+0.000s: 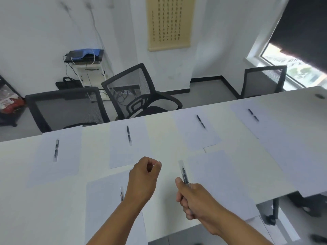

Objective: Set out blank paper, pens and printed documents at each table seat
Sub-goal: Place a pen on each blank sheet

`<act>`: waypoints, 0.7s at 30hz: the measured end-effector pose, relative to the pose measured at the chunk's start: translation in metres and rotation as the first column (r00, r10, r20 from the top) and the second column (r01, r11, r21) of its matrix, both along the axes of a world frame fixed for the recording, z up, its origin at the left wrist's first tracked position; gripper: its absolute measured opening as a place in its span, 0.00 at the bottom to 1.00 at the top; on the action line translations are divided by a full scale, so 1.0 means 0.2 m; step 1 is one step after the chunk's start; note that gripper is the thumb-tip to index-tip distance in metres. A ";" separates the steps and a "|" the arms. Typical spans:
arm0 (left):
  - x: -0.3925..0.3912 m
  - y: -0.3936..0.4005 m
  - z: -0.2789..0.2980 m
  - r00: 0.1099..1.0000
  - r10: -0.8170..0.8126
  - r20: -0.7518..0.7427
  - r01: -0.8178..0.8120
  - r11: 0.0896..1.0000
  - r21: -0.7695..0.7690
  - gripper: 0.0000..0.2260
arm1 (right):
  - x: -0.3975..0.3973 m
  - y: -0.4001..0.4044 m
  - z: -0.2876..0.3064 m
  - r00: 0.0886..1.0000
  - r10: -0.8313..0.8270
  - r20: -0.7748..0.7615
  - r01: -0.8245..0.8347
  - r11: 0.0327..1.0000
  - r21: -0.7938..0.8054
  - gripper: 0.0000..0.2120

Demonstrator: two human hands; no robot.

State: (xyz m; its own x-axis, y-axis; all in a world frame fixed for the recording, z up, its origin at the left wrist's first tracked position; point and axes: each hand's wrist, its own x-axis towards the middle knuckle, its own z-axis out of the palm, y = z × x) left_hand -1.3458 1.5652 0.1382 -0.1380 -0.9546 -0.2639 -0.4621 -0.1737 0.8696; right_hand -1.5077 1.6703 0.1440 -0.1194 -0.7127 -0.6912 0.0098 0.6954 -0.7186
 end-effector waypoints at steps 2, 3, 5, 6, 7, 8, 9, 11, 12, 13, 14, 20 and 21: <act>-0.09 0.03 0.04 1.000 -0.019 -0.006 0.019 1.000 -0.020 0.07 | -0.07 0.03 0.02 1.000 -0.024 0.005 0.024 1.000 0.000 0.29; -0.15 0.04 0.07 1.000 -0.028 -0.002 0.028 0.999 -0.037 0.08 | -0.13 0.05 0.04 0.999 -0.034 0.007 0.034 0.999 -0.005 0.29; -0.23 0.07 0.10 0.999 -0.040 0.006 0.040 0.998 -0.049 0.08 | -0.21 0.06 0.04 0.999 -0.045 0.014 0.045 0.999 -0.008 0.30; -0.28 0.09 0.10 0.999 -0.044 0.010 0.044 0.998 -0.048 0.08 | -0.26 0.07 0.04 0.999 -0.044 0.017 0.044 0.999 -0.011 0.30; -0.33 0.11 0.11 0.999 -0.043 0.014 0.043 0.998 -0.044 0.07 | -0.31 0.07 0.04 0.999 -0.041 0.021 0.042 0.999 -0.010 0.30; -0.38 0.12 0.11 0.999 -0.039 0.017 0.039 0.998 -0.047 0.07 | -0.36 0.08 0.03 0.999 -0.036 0.029 0.036 0.999 -0.009 0.30; -0.46 0.14 0.12 0.999 -0.029 0.019 0.030 0.998 -0.047 0.08 | -0.42 0.09 0.03 0.999 -0.032 0.039 0.032 0.999 -0.008 0.30; -0.57 0.18 0.11 1.000 -0.007 0.011 0.008 0.999 -0.034 0.08 | -0.53 0.11 0.03 0.998 -0.018 0.066 0.018 1.000 -0.003 0.30; -0.63 0.21 0.11 1.000 0.008 0.004 -0.008 1.000 -0.020 0.08 | -0.60 0.12 0.03 0.997 0.001 0.080 0.000 1.000 -0.003 0.29; -0.71 0.24 0.11 1.000 0.021 0.000 -0.021 1.000 -0.007 0.08 | -0.68 0.13 0.02 0.995 0.019 0.097 -0.019 1.000 -0.001 0.29; -0.77 0.27 0.11 1.000 0.031 -0.001 -0.031 1.000 0.002 0.08 | -0.75 0.15 0.01 0.993 0.034 0.112 -0.035 0.999 0.007 0.29; -1.07 0.42 0.08 0.994 0.101 -0.034 -0.098 0.991 0.093 0.11 | -1.06 0.24 -0.05 0.973 0.100 0.207 -0.111 0.993 0.045 0.31; -1.11 0.44 0.07 0.994 0.099 -0.038 -0.094 0.989 0.118 0.10 | -1.10 0.25 -0.07 0.970 0.108 0.217 -0.121 0.991 0.047 0.31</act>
State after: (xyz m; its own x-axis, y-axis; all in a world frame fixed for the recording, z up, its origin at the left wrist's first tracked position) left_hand -1.5676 1.6541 0.1521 -0.0601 -0.9274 -0.3691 -0.4003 -0.3163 0.8601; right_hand -1.7280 1.7208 0.1307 0.1157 -0.6695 -0.7337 0.0763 0.7425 -0.6655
